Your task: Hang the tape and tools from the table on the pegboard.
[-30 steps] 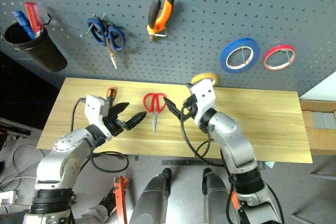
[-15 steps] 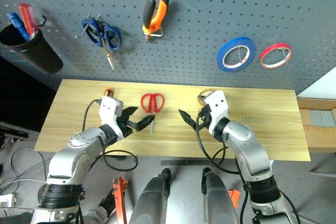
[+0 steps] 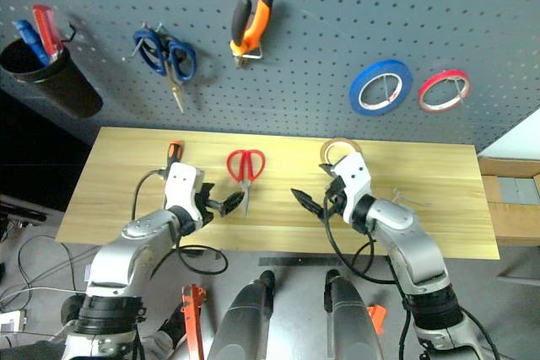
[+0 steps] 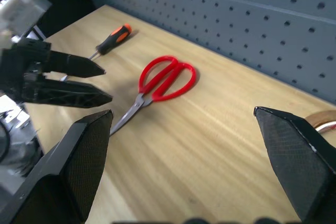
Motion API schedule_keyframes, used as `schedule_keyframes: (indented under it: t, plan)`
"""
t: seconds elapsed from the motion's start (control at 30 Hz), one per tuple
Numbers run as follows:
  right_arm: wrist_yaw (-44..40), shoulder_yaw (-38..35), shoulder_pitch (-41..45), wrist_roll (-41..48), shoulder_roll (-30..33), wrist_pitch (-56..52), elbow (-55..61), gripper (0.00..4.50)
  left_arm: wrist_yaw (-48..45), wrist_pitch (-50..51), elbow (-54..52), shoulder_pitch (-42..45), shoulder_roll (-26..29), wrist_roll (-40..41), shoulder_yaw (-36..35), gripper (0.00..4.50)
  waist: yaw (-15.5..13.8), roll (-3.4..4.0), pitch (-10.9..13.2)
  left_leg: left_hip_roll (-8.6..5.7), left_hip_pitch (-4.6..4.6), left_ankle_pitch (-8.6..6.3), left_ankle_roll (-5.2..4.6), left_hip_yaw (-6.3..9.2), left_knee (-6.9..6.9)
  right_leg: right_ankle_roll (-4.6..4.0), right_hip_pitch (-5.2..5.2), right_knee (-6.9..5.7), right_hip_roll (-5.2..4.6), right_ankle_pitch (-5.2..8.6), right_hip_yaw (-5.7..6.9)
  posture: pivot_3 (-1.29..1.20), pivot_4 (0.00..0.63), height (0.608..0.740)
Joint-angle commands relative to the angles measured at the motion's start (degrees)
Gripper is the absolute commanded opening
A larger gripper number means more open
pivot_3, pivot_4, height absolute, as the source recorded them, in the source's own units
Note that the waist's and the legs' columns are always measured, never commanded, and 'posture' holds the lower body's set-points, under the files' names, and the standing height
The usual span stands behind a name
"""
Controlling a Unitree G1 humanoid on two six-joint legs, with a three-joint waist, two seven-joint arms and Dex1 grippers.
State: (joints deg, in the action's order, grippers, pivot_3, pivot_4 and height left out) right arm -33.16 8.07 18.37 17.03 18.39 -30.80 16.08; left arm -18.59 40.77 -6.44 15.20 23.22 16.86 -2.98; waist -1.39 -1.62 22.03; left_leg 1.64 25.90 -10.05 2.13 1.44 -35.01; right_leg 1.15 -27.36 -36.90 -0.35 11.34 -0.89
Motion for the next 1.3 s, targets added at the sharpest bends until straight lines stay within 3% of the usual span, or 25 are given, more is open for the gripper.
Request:
schedule_keyframes:
  t: [0.03, 0.3, 0.6, 1.13, 1.23, 1.3]
  plan:
    - [-1.6, -0.6, -1.1, 0.9, 1.9, -0.3, 2.5, 4.47, 3.2, 2.6, -2.7, 0.1, -1.6, -2.3, 1.9, 4.50, 0.0, -0.06, 0.0, 0.00, 0.00, 0.00, 0.00, 0.00, -0.01, 0.00, 0.00, 0.00, 0.00, 0.00, -0.01, 0.14, 0.423, 0.740]
    - [-2.2, 1.0, -3.3, 0.1, 3.9, 0.0, 3.5, 4.47, 14.4, 11.6, -2.1, 6.8, -9.2, -7.5, 3.9, 4.50, -0.1, -0.39, 0.2, -0.08, 0.00, 0.00, 0.00, 0.02, -0.14, 0.06, 0.04, -0.06, 0.02, -0.04, 0.00, 0.14, 0.429, 0.740]
    - [-1.2, 0.6, -3.8, 0.3, 3.6, -0.6, 4.3, 4.47, 20.9, 15.6, 3.1, 11.3, -16.2, -10.9, 3.9, 4.50, 0.0, -0.57, 0.3, -0.10, 0.00, 0.00, 0.00, 0.02, -0.20, 0.13, 0.07, -0.07, 0.03, -0.08, -0.01, 0.12, 0.428, 0.740]
    - [0.0, 0.3, -5.9, 0.7, 4.0, -2.7, 7.1, 4.47, 26.2, 9.0, 22.6, 18.5, -21.0, -14.0, 0.2, 4.50, 0.0, -0.75, 0.4, -0.11, 0.01, -0.01, 0.00, 0.03, -0.73, 0.40, 0.27, -0.10, -0.02, -0.25, -0.03, 0.10, 0.433, 0.740]
    - [0.1, 0.1, -6.2, 0.7, 4.1, -2.9, 7.4, 4.50, 26.5, 10.8, 22.4, 18.1, -21.0, -14.4, 0.6, 3.96, 0.0, -0.75, 0.4, -0.10, 0.01, -0.01, 0.00, 0.02, -0.85, 0.50, 0.32, -0.10, -0.03, -0.31, -0.06, 0.10, 0.433, 0.740]
    - [0.3, 0.0, -6.3, 0.7, 4.1, -3.2, 7.6, 4.50, 27.1, 12.1, 21.8, 17.5, -21.2, -14.3, 0.0, 3.31, 0.0, -0.75, 0.4, -0.09, 0.00, -0.01, -0.01, 0.01, -0.91, 0.52, 0.34, -0.10, -0.04, -0.32, -0.09, 0.10, 0.433, 0.740]
